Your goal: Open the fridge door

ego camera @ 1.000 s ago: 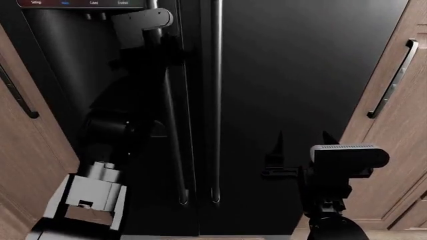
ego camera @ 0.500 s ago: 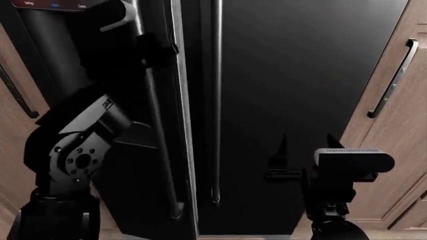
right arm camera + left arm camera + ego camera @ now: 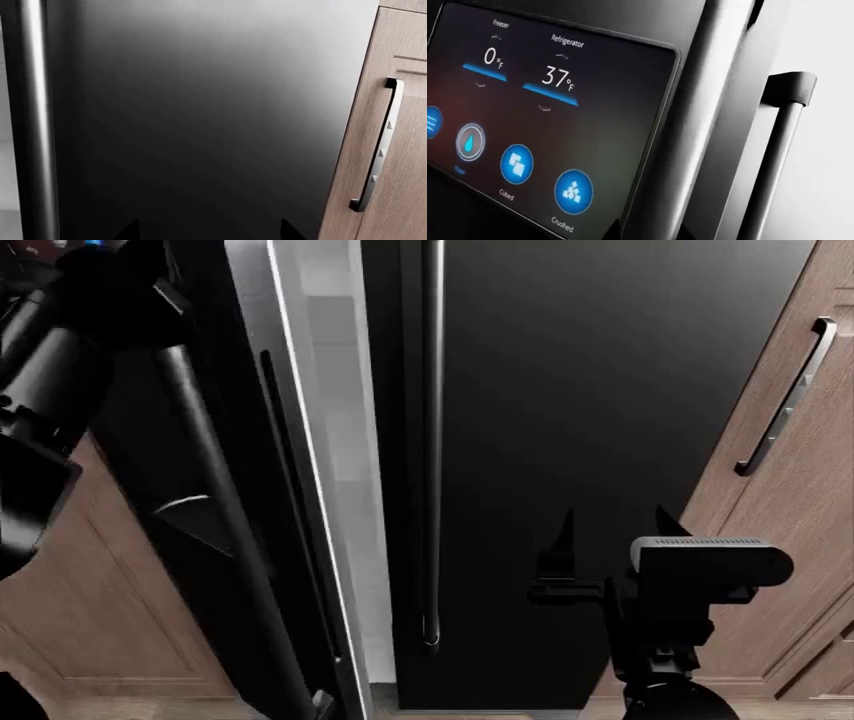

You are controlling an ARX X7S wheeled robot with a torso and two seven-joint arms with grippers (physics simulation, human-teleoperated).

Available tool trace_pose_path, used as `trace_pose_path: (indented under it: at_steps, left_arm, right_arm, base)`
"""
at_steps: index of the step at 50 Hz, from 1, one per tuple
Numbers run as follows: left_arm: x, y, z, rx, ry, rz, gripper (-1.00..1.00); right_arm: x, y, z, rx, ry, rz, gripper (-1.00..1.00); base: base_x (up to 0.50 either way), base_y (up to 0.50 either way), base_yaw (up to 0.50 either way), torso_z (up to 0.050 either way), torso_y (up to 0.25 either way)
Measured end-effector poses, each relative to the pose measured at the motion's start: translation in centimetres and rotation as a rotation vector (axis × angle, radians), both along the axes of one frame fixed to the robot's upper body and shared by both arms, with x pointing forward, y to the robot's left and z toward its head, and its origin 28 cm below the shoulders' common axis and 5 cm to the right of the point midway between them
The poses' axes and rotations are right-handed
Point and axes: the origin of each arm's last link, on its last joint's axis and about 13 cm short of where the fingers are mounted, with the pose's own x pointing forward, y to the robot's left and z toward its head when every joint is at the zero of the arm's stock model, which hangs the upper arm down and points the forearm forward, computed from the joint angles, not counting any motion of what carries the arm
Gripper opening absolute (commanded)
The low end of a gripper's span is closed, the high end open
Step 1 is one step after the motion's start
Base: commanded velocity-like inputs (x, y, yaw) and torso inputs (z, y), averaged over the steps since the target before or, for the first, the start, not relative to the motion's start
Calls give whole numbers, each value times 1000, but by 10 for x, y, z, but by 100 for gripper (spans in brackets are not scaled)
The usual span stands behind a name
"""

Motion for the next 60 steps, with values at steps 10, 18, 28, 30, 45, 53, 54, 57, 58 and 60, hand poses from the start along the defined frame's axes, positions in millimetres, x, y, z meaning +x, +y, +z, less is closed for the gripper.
trace_pose_path:
  at_steps: [10,18,28,30,45,53,54,57,58,60]
  left_arm:
    - [-30,27,13,-49,-75,30,-100]
    - [-49,51,19,-125,-127,66,-100]
    - [-80,87,39,-232,-238,207,100]
    - [-90,95,47,-256,-320,250,100]
    - [-158,116,78,-389,-896,556,100]
    - [-163,109,69,-348,-943,536,100]
    - [-163,107,67,-336,-940,522,100]
    - [-159,100,59,-300,-914,468,100]
    - [-157,98,56,-290,-899,448,100]
    - [-153,92,50,-268,-868,408,100]
  right_arm:
    - [0,1,2,-1,-5,3,100]
    - [0,1,3,-3,-7,4,100]
    - [0,1,3,-6,-8,5,100]
    - [0,1,3,-6,-8,5,100]
    - [0,1,3,-6,-7,5,100]
    - [-1,0,3,-5,-5,4,100]
    - [-1,0,3,-5,-5,4,100]
    - [-1,0,2,-4,-5,4,100]
    - [-1,0,2,-4,-4,3,100]
    - [-1,0,2,-3,-4,3,100]
  base:
    - [0,0,1,3,4]
    - [0,0,0,2,1]
    - [0,0,1,2,3]
    - [0,0,0,0,0]
    - [0,0,0,0,0]
    - [0,0,0,0,0]
    - [0,0,0,0,0]
    - [0,0,0,0,0]
    - [0,0,0,0,0]
    - [0,0,0,0,0]
